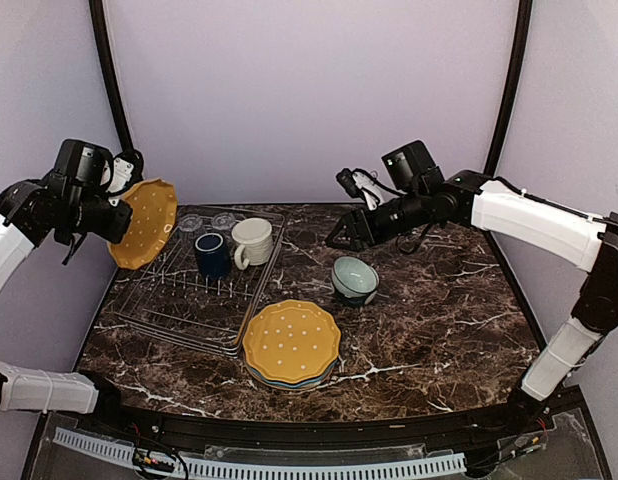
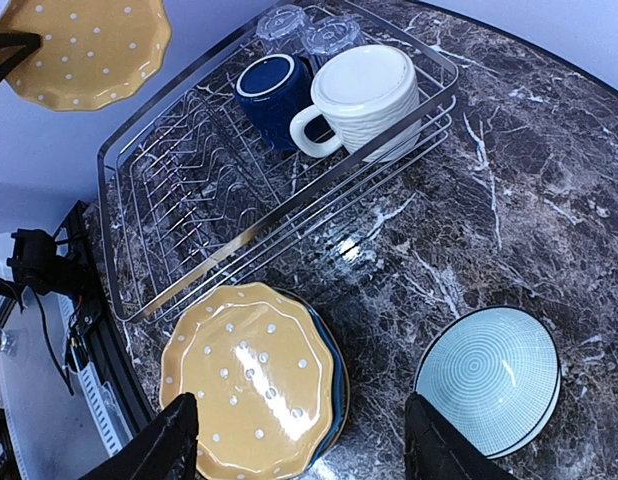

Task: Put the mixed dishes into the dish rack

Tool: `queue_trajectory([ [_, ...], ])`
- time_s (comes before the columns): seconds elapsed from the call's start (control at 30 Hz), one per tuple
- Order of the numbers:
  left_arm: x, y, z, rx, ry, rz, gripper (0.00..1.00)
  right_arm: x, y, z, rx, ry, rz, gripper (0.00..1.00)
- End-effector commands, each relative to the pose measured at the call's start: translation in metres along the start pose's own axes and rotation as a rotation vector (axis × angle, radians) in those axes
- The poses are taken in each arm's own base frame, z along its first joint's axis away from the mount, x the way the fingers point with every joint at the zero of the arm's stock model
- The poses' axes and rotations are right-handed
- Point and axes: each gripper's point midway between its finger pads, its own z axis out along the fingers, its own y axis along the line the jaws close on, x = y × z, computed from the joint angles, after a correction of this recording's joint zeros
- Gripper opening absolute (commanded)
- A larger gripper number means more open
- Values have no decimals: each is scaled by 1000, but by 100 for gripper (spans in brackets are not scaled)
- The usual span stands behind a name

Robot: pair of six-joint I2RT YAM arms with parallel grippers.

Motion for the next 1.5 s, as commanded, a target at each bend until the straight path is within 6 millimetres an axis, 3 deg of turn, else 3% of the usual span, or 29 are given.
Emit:
queue_trajectory([
  [0.0,-7,24,5,-105,-17,29,1,-1,-2,6,-25,-13,-18,67],
  [0.43,18,35,38,-81,108,-28,1,4,-7,14,-29,5,-5,66],
  [0.87,23,21,45,8,130,-93,1,6,-10,21,-31,18,6,66],
  [1.47,51,17,67,-33,257,-121,1,10,-12,20,-22,23,13,66],
])
